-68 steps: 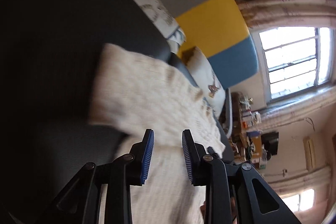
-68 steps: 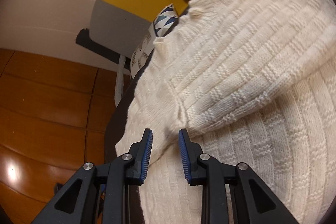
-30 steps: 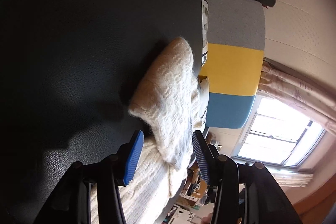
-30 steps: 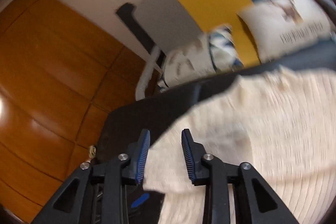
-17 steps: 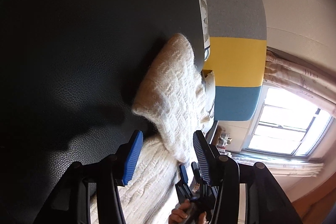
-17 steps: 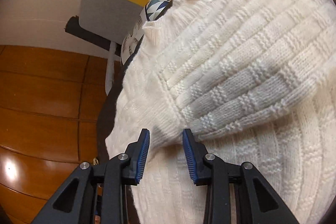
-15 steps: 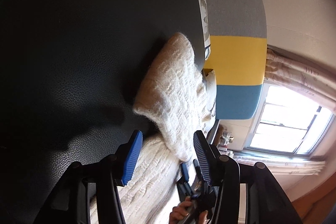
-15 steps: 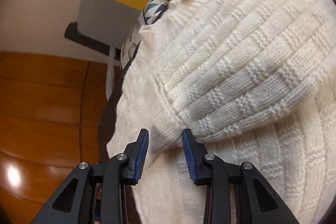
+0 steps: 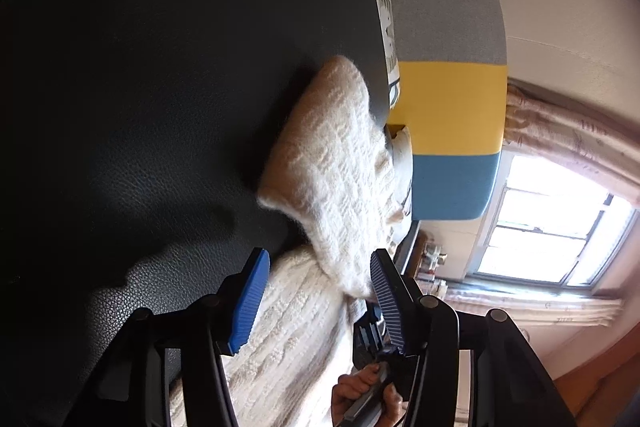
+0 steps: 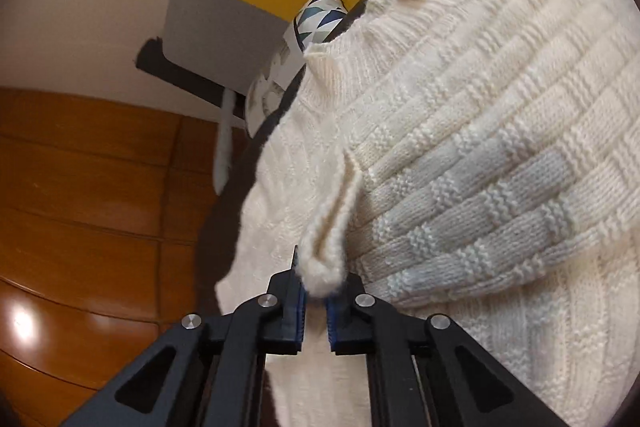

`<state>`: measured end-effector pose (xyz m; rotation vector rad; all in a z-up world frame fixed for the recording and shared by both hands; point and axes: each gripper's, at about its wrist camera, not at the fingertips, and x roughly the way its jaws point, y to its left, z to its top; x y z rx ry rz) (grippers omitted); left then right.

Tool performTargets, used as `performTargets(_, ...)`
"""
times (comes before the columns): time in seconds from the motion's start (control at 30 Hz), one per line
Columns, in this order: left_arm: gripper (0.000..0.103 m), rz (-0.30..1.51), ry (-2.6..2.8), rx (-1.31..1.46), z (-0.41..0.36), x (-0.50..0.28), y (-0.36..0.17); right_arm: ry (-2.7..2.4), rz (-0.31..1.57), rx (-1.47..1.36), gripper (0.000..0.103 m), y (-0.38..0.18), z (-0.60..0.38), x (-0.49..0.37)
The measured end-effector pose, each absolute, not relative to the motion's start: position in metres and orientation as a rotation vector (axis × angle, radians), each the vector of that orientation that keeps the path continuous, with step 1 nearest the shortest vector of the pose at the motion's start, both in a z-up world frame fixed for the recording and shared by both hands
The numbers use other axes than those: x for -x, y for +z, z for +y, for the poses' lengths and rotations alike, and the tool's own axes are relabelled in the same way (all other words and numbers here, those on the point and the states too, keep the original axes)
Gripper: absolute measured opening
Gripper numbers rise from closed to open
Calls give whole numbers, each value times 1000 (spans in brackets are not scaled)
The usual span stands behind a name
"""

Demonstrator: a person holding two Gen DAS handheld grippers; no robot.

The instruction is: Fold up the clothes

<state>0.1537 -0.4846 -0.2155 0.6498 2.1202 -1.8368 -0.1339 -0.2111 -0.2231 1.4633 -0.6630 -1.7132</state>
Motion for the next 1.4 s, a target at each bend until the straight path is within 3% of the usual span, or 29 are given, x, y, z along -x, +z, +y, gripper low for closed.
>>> performTargets(0.5,56,2274,-1659,-533,-484,-129,-223,-1739,-344,-1112,6,-51,-295,131)
performTargets(1.03,57,2348,-1570,-371,-491,-68,-218,-1736,-318,-952,6,25,-293,130)
performTargets(1.2,57,2271,-1621,-452,-486,-63,-219,-1775,-329,-895,6,38,-262,137)
performTargets(1.33,51,2026,-1786,-559,-491,-72,-204,-1825,-377,-896,6,28,-217,154)
performTargets(1.4,43,1864,-1887,-630,-494,-66,-192,-1855,-413,-934,6,10,-192,164)
